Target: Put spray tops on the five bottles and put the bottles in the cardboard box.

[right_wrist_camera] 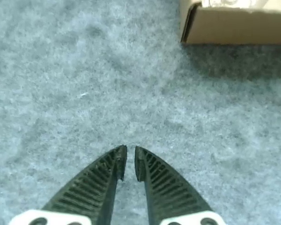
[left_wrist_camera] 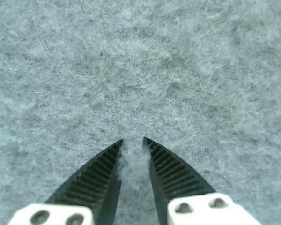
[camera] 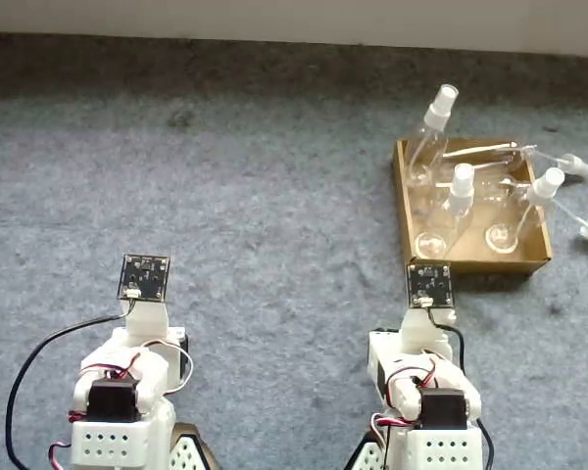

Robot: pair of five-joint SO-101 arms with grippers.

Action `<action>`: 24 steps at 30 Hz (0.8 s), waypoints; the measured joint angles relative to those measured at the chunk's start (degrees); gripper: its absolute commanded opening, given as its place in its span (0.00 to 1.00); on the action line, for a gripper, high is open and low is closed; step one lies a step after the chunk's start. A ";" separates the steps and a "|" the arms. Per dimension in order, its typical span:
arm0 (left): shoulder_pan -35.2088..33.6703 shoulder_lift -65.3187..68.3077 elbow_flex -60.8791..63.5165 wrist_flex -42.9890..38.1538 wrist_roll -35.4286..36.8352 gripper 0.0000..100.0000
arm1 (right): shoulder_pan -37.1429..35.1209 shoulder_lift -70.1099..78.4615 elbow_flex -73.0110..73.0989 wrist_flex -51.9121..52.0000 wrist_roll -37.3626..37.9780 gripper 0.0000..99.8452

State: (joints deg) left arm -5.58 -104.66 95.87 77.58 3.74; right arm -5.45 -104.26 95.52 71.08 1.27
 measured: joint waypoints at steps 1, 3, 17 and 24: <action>0.00 0.00 0.00 0.00 0.00 0.01 | 0.00 0.00 0.00 0.00 0.00 0.00; 0.00 0.00 0.00 0.00 0.00 0.01 | 0.00 0.00 0.00 0.00 0.00 0.00; -3.25 0.00 0.00 0.00 0.00 0.01 | 0.00 0.00 0.00 0.00 0.18 0.00; -3.25 0.00 0.00 0.00 0.00 0.01 | 0.00 0.00 0.00 0.00 0.18 0.00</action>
State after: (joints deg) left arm -8.84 -104.66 95.87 77.58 3.74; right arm -5.45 -104.26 95.52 71.08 1.45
